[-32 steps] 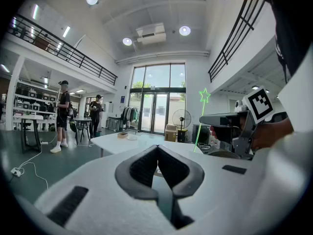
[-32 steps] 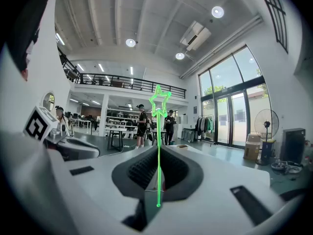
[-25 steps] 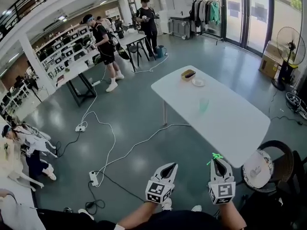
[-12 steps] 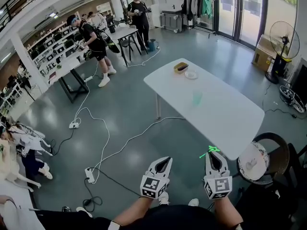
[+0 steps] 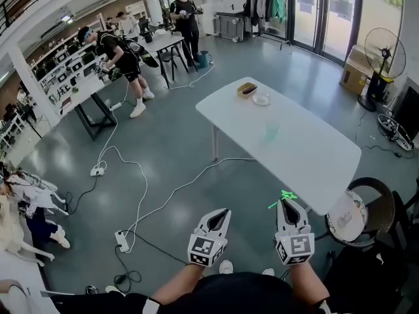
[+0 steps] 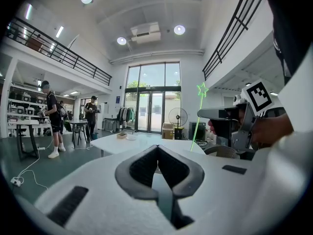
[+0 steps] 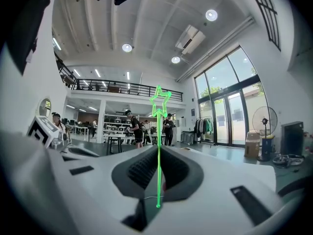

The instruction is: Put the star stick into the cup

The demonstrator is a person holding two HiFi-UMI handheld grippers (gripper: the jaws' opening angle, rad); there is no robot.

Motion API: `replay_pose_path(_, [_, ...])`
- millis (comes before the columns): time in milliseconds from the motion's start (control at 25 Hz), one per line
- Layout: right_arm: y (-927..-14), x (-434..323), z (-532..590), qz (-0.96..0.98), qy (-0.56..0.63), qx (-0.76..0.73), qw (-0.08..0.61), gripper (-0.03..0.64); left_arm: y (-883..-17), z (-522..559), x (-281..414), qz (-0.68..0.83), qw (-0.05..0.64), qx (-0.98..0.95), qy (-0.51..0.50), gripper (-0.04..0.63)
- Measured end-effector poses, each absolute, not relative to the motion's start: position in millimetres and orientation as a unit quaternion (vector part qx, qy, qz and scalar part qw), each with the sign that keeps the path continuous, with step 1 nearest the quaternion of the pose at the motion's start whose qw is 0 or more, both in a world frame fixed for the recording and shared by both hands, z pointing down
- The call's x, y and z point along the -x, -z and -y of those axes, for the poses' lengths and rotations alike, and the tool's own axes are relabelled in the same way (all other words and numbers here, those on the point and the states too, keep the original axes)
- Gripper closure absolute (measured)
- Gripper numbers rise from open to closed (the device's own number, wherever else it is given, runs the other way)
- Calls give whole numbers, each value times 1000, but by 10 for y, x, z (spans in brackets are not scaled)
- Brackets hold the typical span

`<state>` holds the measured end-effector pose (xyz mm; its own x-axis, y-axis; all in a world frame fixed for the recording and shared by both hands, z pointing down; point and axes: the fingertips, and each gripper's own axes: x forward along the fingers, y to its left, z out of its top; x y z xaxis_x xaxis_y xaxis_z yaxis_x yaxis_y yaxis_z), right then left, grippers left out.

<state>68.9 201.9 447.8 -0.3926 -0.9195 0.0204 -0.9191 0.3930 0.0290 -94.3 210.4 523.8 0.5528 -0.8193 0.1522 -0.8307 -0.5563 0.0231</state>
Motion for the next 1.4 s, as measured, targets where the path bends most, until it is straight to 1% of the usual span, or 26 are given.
replay_pose_path(280, [-4437,-362,-1944,824,10,-566,9,597,-5227,-1987,1331,460,37,-885,-68,584])
replay_pose_path(520, [-4452,-252,-1943,815,7,-579,17,597,-5248,-1964,1500,454,42,-888,-65,584])
replay_pose_path(880, [-4539,-317,-1772,805,2,-592,22,597,-5345,-1791,1472,444,45,-892,-70,584])
replay_pose_path(1400, [-4498,-583,-1024,807,11,-590,13,597,-5363,-1067,1250,448,40,-890,-78,584])
